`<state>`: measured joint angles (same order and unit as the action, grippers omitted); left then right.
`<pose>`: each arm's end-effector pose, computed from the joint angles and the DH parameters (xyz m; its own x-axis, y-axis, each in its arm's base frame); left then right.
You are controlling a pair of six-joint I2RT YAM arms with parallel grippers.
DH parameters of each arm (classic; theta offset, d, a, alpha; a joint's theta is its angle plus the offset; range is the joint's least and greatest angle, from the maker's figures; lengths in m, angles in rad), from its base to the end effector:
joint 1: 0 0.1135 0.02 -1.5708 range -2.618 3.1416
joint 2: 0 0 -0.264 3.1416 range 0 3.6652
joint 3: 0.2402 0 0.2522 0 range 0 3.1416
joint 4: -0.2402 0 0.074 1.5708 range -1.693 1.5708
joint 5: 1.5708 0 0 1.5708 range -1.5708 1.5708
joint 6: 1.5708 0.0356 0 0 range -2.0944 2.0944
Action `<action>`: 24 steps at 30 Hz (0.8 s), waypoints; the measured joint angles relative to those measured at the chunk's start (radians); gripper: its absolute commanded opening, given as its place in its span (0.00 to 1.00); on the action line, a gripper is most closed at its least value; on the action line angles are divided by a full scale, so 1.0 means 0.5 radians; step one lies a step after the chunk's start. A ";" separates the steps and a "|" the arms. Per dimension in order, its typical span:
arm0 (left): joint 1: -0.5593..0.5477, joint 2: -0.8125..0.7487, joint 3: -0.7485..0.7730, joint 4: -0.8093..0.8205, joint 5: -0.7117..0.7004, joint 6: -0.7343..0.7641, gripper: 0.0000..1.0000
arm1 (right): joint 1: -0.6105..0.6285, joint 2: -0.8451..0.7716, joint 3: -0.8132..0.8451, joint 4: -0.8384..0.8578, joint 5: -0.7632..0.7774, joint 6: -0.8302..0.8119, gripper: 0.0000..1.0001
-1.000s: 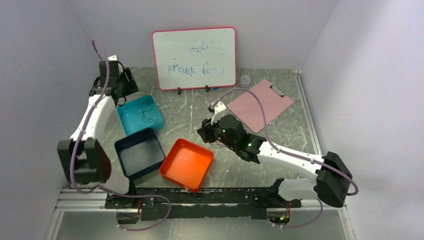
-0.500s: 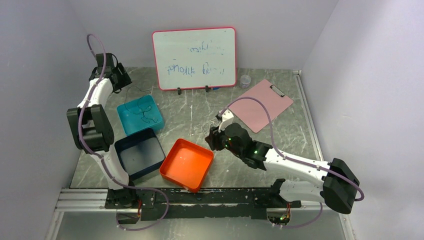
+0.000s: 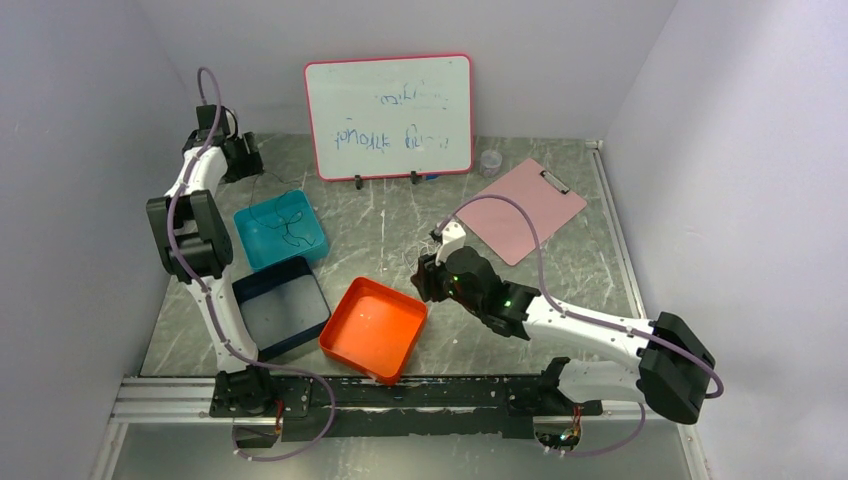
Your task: Untangle the cables
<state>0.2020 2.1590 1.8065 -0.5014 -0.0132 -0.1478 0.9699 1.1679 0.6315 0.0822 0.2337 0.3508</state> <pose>0.4791 0.0986 0.2222 -0.6997 -0.2936 -0.6514 -0.3156 0.9449 -0.0869 0.1512 0.2059 0.2351 -0.4683 -0.0918 -0.8788 -0.5578 0.8021 0.2134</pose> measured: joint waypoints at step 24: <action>0.000 0.448 0.431 -0.092 0.355 0.810 0.68 | -0.013 0.227 0.005 0.036 -0.143 0.005 0.48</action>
<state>0.2020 2.3829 2.0220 -0.5472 0.1642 0.2573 0.9634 1.2812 0.6342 0.1001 0.1619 0.3534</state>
